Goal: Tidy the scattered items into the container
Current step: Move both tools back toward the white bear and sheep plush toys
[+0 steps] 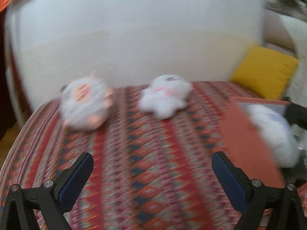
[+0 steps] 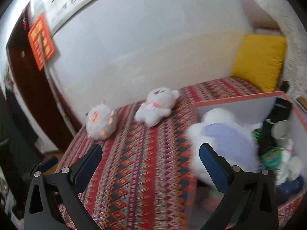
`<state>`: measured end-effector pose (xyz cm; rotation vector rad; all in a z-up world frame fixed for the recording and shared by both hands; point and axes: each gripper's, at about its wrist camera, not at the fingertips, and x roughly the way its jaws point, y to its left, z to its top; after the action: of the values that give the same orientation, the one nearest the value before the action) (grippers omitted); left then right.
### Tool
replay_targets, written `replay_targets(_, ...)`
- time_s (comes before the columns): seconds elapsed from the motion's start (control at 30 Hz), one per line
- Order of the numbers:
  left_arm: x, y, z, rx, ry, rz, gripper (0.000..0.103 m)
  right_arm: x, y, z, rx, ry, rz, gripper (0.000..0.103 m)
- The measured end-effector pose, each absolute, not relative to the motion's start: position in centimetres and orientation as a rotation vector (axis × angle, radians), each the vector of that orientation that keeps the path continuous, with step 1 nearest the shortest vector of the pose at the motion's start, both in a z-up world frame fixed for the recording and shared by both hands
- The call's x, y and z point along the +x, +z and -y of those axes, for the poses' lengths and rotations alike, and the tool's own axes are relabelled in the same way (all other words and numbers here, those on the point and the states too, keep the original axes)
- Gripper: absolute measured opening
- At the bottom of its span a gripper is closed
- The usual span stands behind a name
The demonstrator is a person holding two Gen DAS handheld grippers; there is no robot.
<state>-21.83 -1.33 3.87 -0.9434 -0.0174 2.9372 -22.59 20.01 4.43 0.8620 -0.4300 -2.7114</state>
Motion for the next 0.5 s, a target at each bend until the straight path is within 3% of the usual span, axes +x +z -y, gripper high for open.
replay_targets(0.13,-23.7,2.4,7.9,-1.005,3.010,0.126,0.102,-26.1,2.0,-15.4,0.931,-2.632,0.485,0.103)
replay_targets(0.3,-29.7,0.8,15.9,-1.055,2.944,0.390,0.102,-33.6,-1.8,-12.1,1.035,-2.585,0.619,0.102)
replay_targets(0.5,-39.6,-0.8,22.4,-1.076,2.838,0.567,0.102,-44.0,-8.6,-14.9,1.071,-2.416,1.120,0.102)
